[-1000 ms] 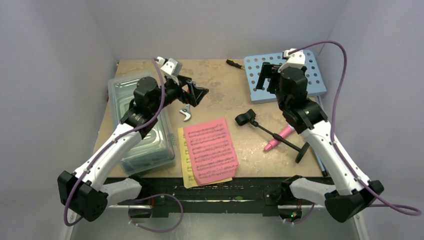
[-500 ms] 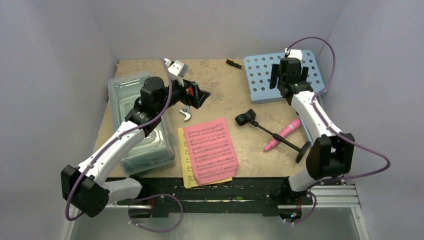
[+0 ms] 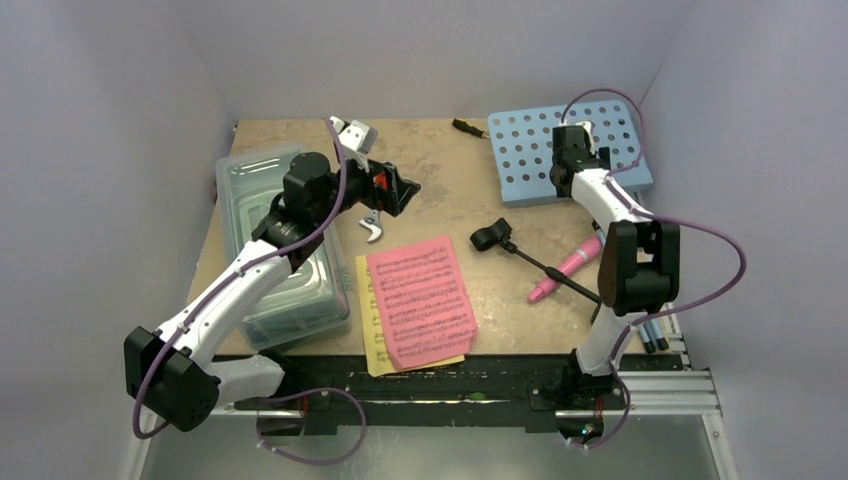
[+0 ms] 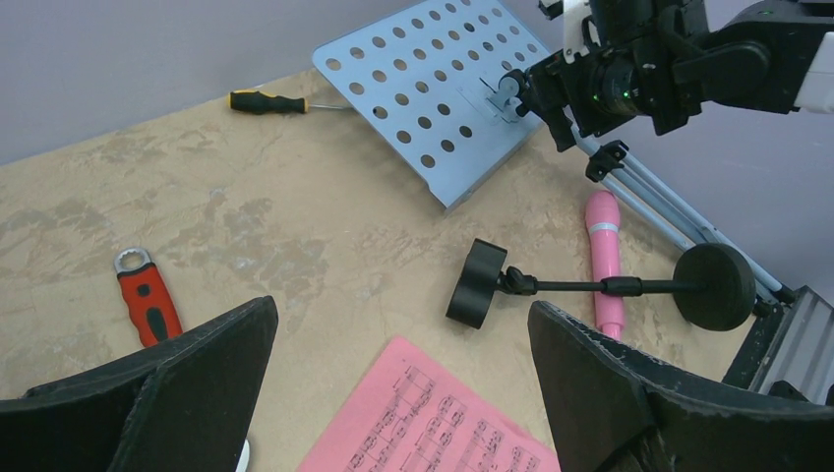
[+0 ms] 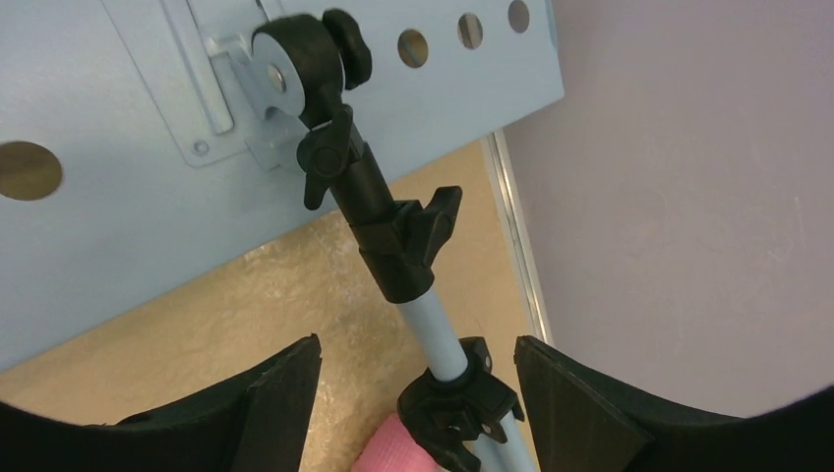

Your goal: Set up the instrument practice props

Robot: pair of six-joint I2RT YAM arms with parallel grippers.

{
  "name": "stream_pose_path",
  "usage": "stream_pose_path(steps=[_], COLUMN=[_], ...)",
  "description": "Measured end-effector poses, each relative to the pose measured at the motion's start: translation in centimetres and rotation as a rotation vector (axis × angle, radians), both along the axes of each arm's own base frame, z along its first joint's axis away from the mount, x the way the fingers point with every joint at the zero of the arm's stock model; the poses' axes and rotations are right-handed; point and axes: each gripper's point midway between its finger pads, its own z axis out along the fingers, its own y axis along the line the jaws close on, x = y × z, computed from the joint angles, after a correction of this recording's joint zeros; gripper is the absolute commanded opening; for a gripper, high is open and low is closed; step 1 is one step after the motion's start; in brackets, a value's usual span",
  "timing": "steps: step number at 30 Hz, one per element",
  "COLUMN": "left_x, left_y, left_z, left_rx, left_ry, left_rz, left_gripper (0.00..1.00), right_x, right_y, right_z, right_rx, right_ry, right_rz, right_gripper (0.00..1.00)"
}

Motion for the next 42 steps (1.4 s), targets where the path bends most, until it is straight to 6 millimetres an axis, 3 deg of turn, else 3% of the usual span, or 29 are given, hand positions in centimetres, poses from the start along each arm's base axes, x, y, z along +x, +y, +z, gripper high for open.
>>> stream_pose_path(steps=[5,12,15,18,21,25,28,30,31,42], left_x=[0.1,0.5,0.7,1.0,1.2,1.5,1.6,1.7,1.8,2.1], left_y=[0.0,0.2,0.2,0.2,0.2,0.3,0.2,0.2,0.2,0.1], left_z=[-0.3,-0.7,-1.0,-1.7,-2.4,-3.2,-3.6,-3.9,-4.0,-4.3], left_rx=[0.004,0.022,0.033,0.043,0.055,0.066,0.072,0.076,0.078,0.082], left_ry=[0.006,0.013,0.018,0.033,0.050,0.068,0.078,0.085,0.087,0.094], left_rz=[0.001,0.021,0.023,0.030,0.039,0.048,0.048,0.049,0.049,0.055], left_gripper=[1.00,1.00,1.00,1.00,1.00,0.99,0.99,0.99,0.99,0.99], right_x=[0.1,0.2,0.4,0.6,0.7,0.8,1.1,1.1,1.2,0.6], right_y=[-1.2,-2.8,-3.3,-3.9,-4.5,-5.1,-5.3,-5.3,-5.3,-4.3], right_z=[-2.6,-5.7,-7.0,-8.1,-7.7,-7.1,-7.0,-6.9,-6.9,-6.4], right_rx=[-0.081,-0.196,-0.225,-0.260,-0.314,-0.368,-0.390,-0.399,-0.401,-0.310], right_ry=[0.069,0.110,0.128,0.141,0.147,0.183,0.161,0.153,0.149,0.085], right_rz=[-0.040,-0.098,-0.107,-0.122,-0.142,-0.118,-0.121,-0.122,-0.121,-0.061], right_gripper=[0.82,0.79,0.70,0.50,0.33,0.28,0.19,0.03,0.00,0.00])
